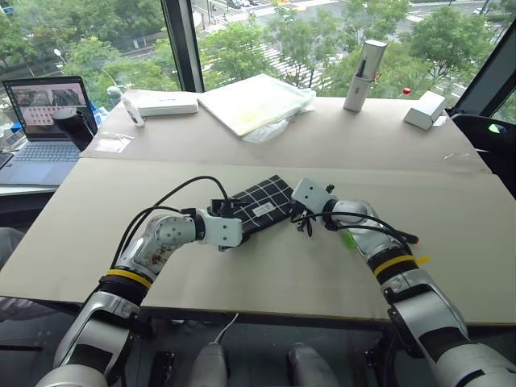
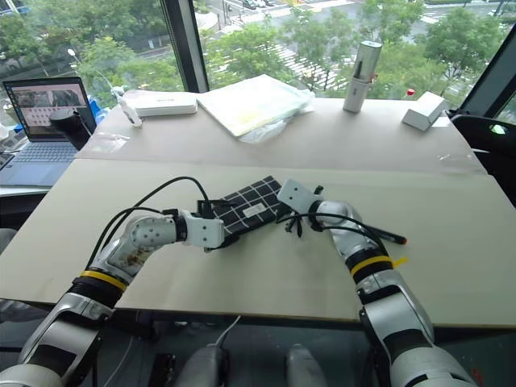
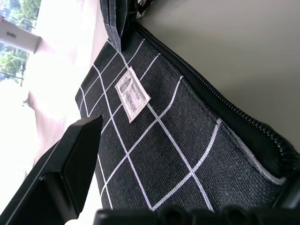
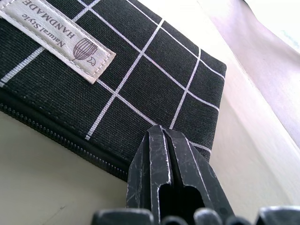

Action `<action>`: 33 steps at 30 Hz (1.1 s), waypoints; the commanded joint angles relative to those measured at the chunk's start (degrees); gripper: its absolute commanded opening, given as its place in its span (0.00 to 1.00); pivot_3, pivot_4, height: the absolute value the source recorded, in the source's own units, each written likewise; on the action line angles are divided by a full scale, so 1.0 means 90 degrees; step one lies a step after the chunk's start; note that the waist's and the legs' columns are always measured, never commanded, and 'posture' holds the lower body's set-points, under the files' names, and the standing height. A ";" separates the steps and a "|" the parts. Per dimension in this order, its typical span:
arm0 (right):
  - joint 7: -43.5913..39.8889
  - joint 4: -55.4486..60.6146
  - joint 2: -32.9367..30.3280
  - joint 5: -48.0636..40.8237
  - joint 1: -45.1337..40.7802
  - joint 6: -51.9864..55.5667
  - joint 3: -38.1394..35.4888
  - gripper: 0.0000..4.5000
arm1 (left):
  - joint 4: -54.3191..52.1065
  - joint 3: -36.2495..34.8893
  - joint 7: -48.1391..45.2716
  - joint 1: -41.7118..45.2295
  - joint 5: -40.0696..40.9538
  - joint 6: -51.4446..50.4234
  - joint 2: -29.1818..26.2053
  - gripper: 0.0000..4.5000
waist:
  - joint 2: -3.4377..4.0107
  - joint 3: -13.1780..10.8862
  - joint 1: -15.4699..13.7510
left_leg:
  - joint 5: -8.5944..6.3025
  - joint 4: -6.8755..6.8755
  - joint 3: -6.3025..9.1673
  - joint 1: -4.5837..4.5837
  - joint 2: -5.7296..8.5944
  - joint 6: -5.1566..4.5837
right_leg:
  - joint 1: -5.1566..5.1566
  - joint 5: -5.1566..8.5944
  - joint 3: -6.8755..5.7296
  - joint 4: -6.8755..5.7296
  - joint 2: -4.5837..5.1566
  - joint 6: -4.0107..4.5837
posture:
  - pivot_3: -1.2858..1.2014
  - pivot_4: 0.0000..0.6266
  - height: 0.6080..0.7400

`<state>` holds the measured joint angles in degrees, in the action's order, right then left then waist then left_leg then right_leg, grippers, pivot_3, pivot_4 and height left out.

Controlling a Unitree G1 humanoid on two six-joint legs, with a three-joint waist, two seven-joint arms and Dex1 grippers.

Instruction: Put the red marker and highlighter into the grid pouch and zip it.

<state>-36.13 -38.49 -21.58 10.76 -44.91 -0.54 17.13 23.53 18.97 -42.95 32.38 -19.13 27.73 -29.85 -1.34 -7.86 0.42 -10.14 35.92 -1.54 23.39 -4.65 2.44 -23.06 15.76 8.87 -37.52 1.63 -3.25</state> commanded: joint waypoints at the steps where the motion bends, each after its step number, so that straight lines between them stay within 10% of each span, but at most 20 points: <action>1: -0.0026 -0.0077 -0.0032 0.0045 -0.0157 -0.0060 -0.0096 0.01 | 0.0240 0.0489 -0.0096 -0.0293 -0.0155 0.0287 0.0185 1.00 | 0.0000 0.0000 -0.0005 | 0.0000 0.0000 0.0000 0.0000 0.0001 0.0000 | 0.0002 0.0000 0.0001 0.0000 0.0000 0.0000 | 0.52 0.24 1.00; 9: -0.0043 -0.0125 -0.0061 0.0051 -0.0186 -0.0071 -0.0110 0.01 | 0.0186 0.0466 -0.0169 -0.0259 -0.0154 0.0265 0.0169 1.00 | 0.0000 0.0000 -0.0010 | 0.0000 -0.0001 0.0000 0.0002 0.0002 0.0000 | -0.0001 0.0000 0.0001 0.0002 0.0000 0.0000 | 0.52 0.24 1.00; 22: -0.0027 -0.0206 -0.0084 0.0060 -0.0234 -0.0088 -0.0134 0.00 | -0.0143 0.0469 -0.0481 -0.0155 0.0010 -0.0124 0.0176 0.04 | 0.0000 -0.0001 0.0014 | 0.0000 0.0000 0.0001 0.0011 0.0002 0.0000 | -0.0008 0.0002 0.0002 0.0002 0.0000 -0.0002 | 0.52 0.24 1.00; 33: -0.0620 0.0151 0.0169 -0.1055 -0.0210 0.0282 -0.0812 0.07 | -0.0272 0.0104 -0.0355 -0.0186 0.0276 -0.0462 0.0087 0.01 | -0.0001 -0.0003 0.0056 | 0.0000 -0.0005 0.0002 0.0014 0.0002 0.0000 | -0.0012 0.0003 0.0002 0.0004 -0.0001 0.0000 | 0.52 0.24 1.00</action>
<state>-38.59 -40.75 -20.92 7.78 -46.39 -0.50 14.46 21.16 20.35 -46.43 31.52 -17.61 24.59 -28.83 -1.34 -7.89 0.92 -10.14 35.88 -1.51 23.52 -4.63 2.44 -23.18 15.78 8.89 -37.50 1.62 -3.24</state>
